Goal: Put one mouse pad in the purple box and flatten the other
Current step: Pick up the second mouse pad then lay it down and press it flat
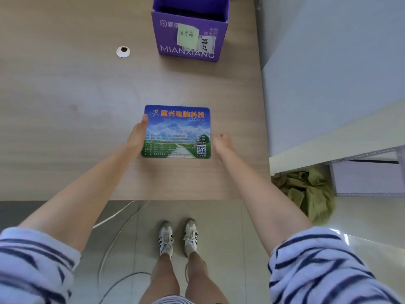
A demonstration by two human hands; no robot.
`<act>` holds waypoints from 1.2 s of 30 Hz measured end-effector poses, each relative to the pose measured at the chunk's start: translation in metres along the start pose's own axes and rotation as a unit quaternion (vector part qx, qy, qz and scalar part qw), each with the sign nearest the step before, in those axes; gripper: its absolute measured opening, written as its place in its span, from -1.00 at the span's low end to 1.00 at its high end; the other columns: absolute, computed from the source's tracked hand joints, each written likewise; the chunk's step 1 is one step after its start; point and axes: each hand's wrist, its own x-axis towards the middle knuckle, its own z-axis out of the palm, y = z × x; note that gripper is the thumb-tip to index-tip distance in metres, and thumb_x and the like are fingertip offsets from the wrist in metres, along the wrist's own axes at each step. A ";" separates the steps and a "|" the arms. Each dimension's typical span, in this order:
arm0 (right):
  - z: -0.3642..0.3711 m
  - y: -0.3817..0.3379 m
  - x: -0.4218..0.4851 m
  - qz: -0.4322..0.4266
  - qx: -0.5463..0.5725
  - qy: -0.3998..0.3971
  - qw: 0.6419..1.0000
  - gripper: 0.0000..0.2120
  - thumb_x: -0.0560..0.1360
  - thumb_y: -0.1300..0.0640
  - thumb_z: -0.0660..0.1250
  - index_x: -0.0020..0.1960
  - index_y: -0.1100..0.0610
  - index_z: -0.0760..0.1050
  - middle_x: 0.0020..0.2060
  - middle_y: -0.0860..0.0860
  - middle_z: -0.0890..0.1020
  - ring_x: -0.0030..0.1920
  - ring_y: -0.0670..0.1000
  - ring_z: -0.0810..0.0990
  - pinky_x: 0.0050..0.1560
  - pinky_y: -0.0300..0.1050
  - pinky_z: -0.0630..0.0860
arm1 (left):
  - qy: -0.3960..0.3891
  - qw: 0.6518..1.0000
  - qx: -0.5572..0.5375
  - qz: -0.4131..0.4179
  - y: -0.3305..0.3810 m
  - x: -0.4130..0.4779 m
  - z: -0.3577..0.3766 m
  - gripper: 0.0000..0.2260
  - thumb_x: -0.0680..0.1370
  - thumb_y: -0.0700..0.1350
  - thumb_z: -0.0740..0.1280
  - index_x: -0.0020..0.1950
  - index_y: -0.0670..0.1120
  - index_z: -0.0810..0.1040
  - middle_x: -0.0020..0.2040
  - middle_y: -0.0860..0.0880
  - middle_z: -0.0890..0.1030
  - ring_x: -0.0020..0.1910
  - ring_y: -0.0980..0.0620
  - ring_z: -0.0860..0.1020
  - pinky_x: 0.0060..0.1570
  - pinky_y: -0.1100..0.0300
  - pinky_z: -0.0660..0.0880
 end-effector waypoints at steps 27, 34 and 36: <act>0.036 -0.017 0.023 -0.010 0.028 0.017 0.999 -0.85 0.48 0.19 0.35 -0.25 0.11 0.44 -0.08 0.18 0.67 -0.04 0.22 0.66 0.04 0.19 0.59 | 0.036 0.998 -0.013 -0.045 -0.002 0.018 0.003 -0.64 0.56 -0.01 0.32 0.27 -0.18 0.53 0.24 -0.14 0.58 0.21 -0.14 0.54 0.27 0.04 0.42; 0.031 -0.022 0.024 -0.057 0.003 0.036 0.998 -0.74 0.47 0.09 0.42 -0.08 0.32 0.60 -0.12 0.18 0.70 -0.20 0.11 0.63 -0.12 -0.04 0.53 | 0.055 0.996 0.059 -0.036 0.003 0.029 -0.001 -0.70 0.49 0.01 0.42 0.06 -0.20 0.62 -0.02 -0.11 0.64 -0.10 -0.06 0.56 -0.02 0.17 0.44; 0.030 -0.023 0.025 -0.061 -0.002 0.035 0.998 -0.76 0.46 0.10 0.43 -0.12 0.31 0.60 -0.14 0.17 0.70 -0.25 0.06 0.60 -0.16 -0.05 0.53 | 0.061 0.995 0.077 -0.023 0.007 0.028 -0.001 -0.79 0.49 -0.02 0.43 -0.10 -0.17 0.60 -0.17 -0.11 0.59 -0.28 -0.03 0.47 -0.21 0.19 0.39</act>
